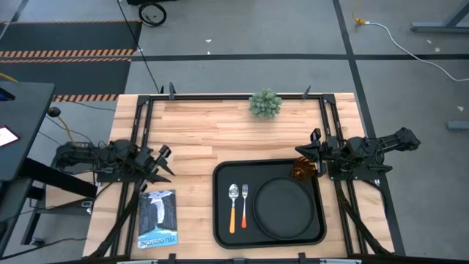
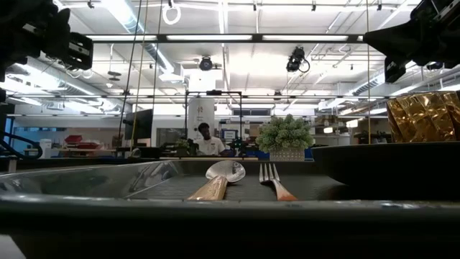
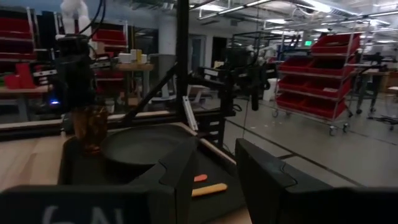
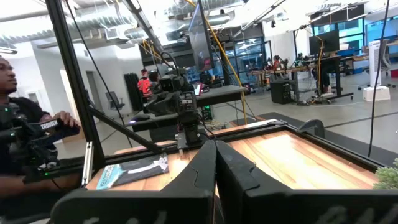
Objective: Pick and place plate/cup/fork/spoon on tray
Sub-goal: Return to Home Position
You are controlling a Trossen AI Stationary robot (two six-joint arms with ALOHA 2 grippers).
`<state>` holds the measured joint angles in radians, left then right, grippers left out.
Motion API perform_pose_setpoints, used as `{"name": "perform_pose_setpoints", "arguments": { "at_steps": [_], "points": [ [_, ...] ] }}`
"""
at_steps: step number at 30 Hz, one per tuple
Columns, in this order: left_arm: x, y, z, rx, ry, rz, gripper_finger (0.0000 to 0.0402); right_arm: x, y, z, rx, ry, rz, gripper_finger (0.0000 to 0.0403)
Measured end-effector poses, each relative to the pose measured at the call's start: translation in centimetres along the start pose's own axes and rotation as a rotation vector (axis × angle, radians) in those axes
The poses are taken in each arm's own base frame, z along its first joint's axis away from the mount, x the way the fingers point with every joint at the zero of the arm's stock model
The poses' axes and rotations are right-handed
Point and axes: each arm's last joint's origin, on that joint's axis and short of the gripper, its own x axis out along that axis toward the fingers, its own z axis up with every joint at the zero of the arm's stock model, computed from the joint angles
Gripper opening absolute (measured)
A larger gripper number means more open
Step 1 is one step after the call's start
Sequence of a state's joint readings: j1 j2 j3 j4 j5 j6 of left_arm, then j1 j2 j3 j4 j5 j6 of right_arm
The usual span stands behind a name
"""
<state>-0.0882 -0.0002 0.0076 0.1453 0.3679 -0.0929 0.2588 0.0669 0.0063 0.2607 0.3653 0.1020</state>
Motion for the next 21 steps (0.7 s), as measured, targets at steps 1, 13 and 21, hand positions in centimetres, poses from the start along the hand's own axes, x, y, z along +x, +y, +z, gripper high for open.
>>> {"name": "perform_pose_setpoints", "arguments": {
  "at_steps": [1,13,21],
  "points": [
    [0.02,-0.06,0.01,-0.001,-0.001,-0.007,0.0124,0.00,0.00,0.00,0.000,0.000,0.000,0.0013],
    [0.13,-0.11,-0.05,-0.005,0.006,-0.015,0.0124,0.00,0.00,0.00,0.000,0.000,0.000,0.0013],
    [0.13,-0.11,-0.04,-0.004,0.005,-0.014,0.0124,0.00,0.00,0.00,0.000,0.000,0.000,0.0013]
  ]
}}
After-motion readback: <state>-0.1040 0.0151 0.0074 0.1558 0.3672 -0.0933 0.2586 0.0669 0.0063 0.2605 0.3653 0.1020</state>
